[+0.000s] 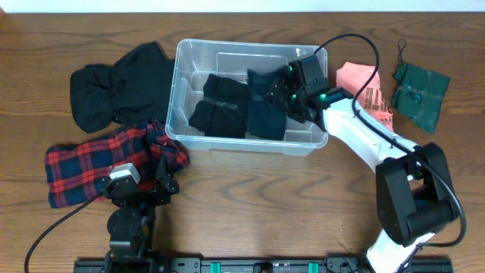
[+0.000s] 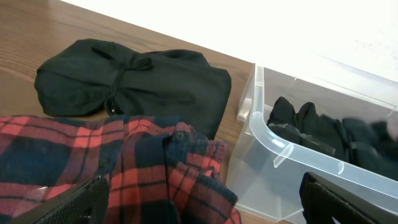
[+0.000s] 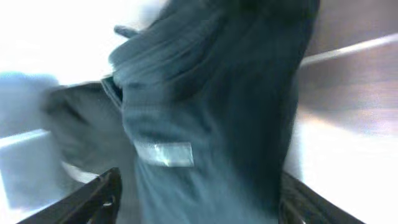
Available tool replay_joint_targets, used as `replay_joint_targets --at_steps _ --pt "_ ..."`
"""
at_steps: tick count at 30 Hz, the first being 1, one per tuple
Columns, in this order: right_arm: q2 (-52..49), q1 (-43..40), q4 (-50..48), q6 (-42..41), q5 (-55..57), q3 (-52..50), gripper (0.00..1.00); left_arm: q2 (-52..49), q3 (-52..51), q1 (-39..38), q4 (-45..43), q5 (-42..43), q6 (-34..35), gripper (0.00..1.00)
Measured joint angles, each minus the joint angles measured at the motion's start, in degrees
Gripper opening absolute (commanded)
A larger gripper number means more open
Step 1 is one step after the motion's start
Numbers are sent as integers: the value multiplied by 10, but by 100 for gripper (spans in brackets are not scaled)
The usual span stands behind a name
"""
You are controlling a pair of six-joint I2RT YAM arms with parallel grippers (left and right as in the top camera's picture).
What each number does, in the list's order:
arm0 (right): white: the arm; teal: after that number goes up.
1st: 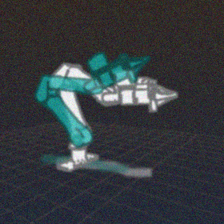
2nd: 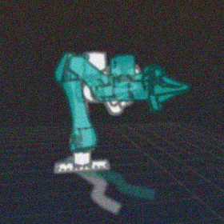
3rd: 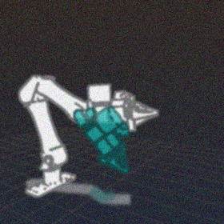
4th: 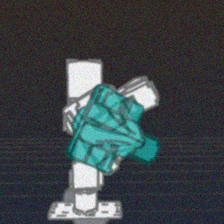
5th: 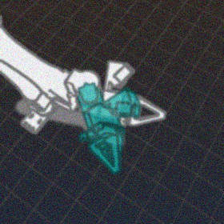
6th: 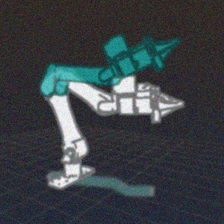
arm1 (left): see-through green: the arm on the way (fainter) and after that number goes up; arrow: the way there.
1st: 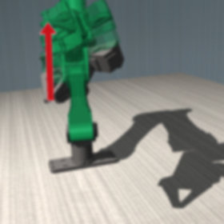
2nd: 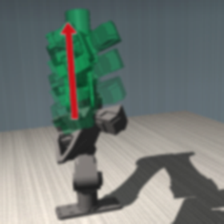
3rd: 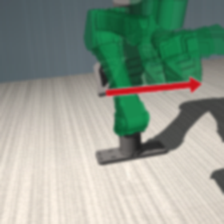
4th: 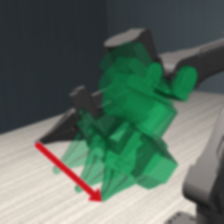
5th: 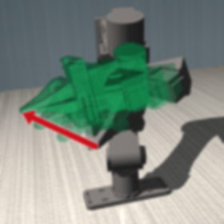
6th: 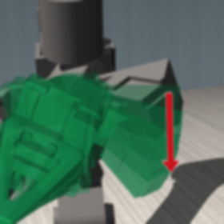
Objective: Pack container
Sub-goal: 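Open the right gripper and move it to the green garment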
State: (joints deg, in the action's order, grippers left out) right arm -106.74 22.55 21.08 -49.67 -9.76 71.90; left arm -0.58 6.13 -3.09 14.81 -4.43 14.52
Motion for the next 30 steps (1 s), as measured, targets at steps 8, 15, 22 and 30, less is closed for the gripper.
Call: replay_joint_targets --at_steps 8,15,22,30 --pt "204 -109 58 230 18 3 82 0 0 0 0 0 0 98" --pt "341 -307 149 332 -15 23 86 0 0 0 0 0 0 98" --pt "209 -499 162 363 -22 22 93 0 0 0 0 0 0 98" --pt "10 -586 80 368 -64 19 95 0 0 0 0 0 0 98"
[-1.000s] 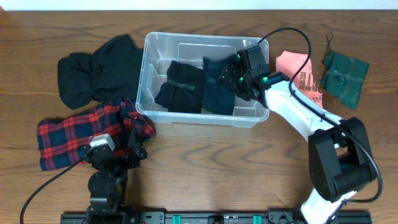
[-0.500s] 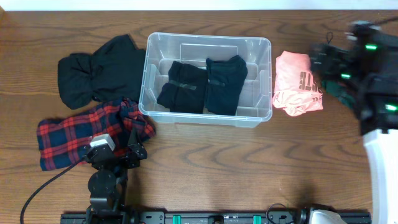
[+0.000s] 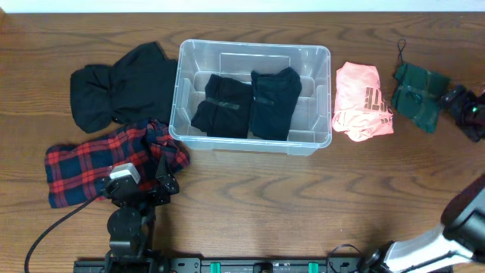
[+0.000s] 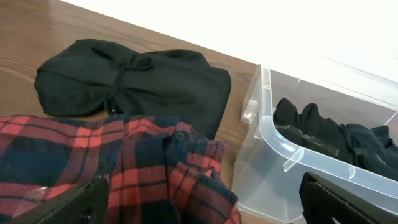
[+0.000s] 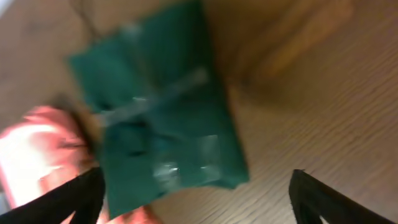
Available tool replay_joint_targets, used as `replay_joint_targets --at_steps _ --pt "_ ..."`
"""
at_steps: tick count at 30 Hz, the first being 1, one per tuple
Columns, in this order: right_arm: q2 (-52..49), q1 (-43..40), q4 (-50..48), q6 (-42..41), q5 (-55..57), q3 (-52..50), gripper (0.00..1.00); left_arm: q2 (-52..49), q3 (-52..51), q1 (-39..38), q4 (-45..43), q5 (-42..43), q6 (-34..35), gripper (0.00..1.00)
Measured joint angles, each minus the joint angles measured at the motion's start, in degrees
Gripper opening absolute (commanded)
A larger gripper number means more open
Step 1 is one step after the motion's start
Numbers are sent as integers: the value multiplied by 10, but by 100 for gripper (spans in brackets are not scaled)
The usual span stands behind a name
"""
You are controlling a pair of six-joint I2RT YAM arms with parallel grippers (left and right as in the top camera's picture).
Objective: Pack container
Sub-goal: 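Open the right gripper and move it to the green garment, then grasp the dark green folded garment and lower it into the bin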
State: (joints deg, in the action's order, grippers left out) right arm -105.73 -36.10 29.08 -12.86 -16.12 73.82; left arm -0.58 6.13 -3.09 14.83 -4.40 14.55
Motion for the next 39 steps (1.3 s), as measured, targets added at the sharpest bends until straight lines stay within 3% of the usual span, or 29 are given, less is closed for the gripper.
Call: replay_joint_targets --at_steps 3,7,9,11,15,22,27,32,36,39 --pt "-48 -2 -18 7 -11 -4 97 0 0 0 0 0 0 98" --pt "-85 -2 -61 15 -49 -5 89 0 0 0 0 0 0 98" --pt "-99 -1 -79 16 -73 -5 76 0 0 0 0 0 0 98" --pt "-107 1 -84 13 -82 -5 70 0 0 0 0 0 0 98" --pt "-120 7 -90 -20 -90 -5 32 0 0 0 0 0 0 98" --pt "-106 6 -40 -50 -103 -1 9 0 0 0 0 0 0 98" --pt "-18 7 18 -58 -115 -11 5 0 0 0 0 0 0 98" --pt "176 36 80 -60 -130 -11 2 0 0 0 0 0 0 98" --pt "315 121 104 -63 -163 -6 2 0 0 0 0 0 0 98" --pt "359 201 106 -82 -183 -5 1 0 0 0 0 0 0 98"
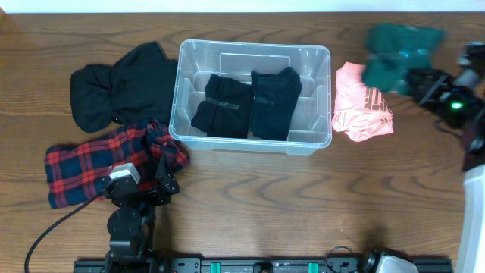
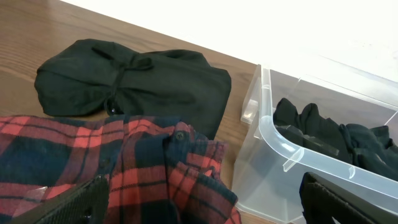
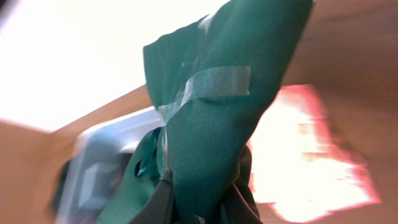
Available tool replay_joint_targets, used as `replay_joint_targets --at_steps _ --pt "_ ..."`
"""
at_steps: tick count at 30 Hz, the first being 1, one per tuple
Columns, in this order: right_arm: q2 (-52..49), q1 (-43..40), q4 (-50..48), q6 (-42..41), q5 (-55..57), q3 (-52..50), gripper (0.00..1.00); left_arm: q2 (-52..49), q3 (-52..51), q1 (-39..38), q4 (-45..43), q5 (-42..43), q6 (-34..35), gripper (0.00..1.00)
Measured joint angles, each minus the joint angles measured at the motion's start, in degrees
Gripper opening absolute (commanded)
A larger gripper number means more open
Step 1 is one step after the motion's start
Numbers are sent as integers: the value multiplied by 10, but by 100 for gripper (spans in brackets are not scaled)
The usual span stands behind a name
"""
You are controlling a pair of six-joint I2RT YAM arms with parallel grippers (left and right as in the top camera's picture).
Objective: Pack container
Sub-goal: 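Grasp the dark green folded garment and lower it into the bin, then release the green garment and reach the right gripper to the pink t-shirt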
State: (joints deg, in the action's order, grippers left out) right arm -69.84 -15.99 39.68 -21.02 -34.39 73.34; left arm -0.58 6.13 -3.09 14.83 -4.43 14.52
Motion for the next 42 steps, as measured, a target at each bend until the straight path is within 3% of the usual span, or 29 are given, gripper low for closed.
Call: replay_joint_targets --at_steps 5,10,14,20,21,22,23,25,29,33,37,42 --pt "-14 142 -18 -65 6 -5 1 0 0 0 0 0 0 98" --pt "-88 264 -101 -157 81 -38 1 0 0 0 0 0 0 98" --pt "-170 297 -185 -209 107 -64 1 0 0 0 0 0 0 98" --pt "-256 317 -162 -239 130 -71 3 0 0 0 0 0 0 98" --pt "-262 318 -151 -236 137 -72 11 0 0 0 0 0 0 98" --pt "-263 318 -138 -232 145 -72 29 0 0 0 0 0 0 98" --pt "-263 318 -131 -227 150 -72 38 0 0 0 0 0 0 98" --pt "-257 318 -122 -205 157 -72 46 0 0 0 0 0 0 98" --pt "-215 317 -97 -150 178 -72 75 0 0 0 0 0 0 98" --pt "-116 297 -92 -100 206 -72 71 0 0 0 0 0 0 98" --pt "-14 216 -74 -69 221 -67 72 0 0 0 0 0 0 98" --pt "-17 61 -38 -14 218 -63 84 0 0 0 0 0 0 98"
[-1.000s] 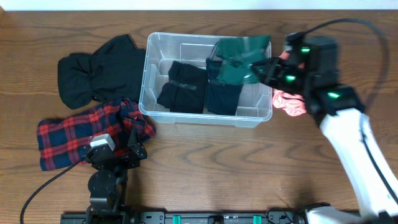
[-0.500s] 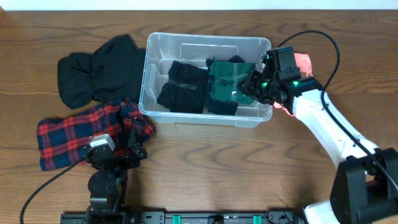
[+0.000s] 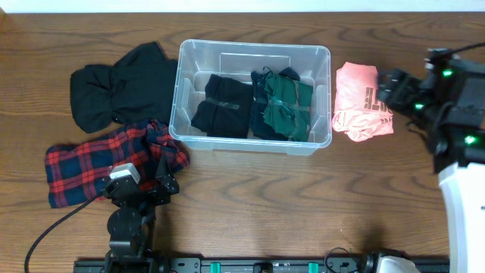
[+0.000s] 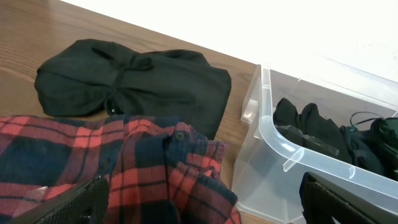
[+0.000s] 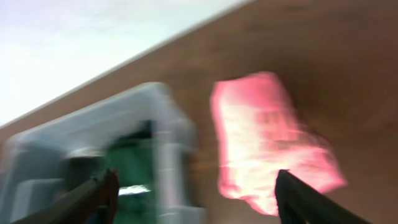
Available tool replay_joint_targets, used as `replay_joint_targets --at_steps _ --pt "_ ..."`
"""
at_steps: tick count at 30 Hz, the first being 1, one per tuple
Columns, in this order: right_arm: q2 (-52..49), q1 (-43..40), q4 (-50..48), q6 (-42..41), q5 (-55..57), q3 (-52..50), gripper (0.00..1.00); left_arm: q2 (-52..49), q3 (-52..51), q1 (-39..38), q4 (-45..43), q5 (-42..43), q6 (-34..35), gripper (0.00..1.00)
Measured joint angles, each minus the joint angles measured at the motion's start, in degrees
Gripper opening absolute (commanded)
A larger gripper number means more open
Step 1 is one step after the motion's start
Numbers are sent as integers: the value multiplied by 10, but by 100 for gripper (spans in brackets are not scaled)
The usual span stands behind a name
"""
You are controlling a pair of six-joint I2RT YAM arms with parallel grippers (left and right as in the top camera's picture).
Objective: Pack container
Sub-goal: 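Release the green garment and reach the right gripper to the pink t-shirt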
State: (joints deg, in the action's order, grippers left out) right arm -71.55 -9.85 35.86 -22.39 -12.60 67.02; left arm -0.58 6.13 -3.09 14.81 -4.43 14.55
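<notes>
The clear plastic container [image 3: 183,68] stands at the table's middle back. Inside lie a black folded garment [image 3: 220,105] on the left and a green folded garment [image 3: 286,106] on the right, on top of a dark one. A pink folded garment [image 3: 362,100] lies just right of the container, also blurred in the right wrist view [image 5: 267,140]. My right gripper [image 3: 388,87] hovers open at the pink garment's right edge, holding nothing. A black garment [image 3: 117,83] and a red plaid shirt [image 3: 102,163] lie left of the container. My left gripper [image 4: 202,205] rests open at the plaid shirt [image 4: 118,168].
The container's near left corner [image 4: 273,149] is close to the left gripper's right finger. The right arm's white body [image 3: 462,189] fills the right edge of the table. Bare wood lies in front of the container.
The green garment has left my right gripper and now lies in the container's right half. The right gripper is open and sits beside the pink garment. The left arm has not moved.
My right gripper was in the container at a dark garment. Then it was out at the far right beside the green garment. Then it held the green garment up near the pink one. Now the green garment lies in the container.
</notes>
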Motion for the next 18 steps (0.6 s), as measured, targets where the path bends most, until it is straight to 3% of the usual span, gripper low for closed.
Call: replay_joint_targets --at_steps 8,18 --pt "-185 -123 -47 58 -14 0 85 0 0 0 0 0 0 98" --pt "-389 -135 -153 101 -96 0 86 0 0 0 0 0 0 98"
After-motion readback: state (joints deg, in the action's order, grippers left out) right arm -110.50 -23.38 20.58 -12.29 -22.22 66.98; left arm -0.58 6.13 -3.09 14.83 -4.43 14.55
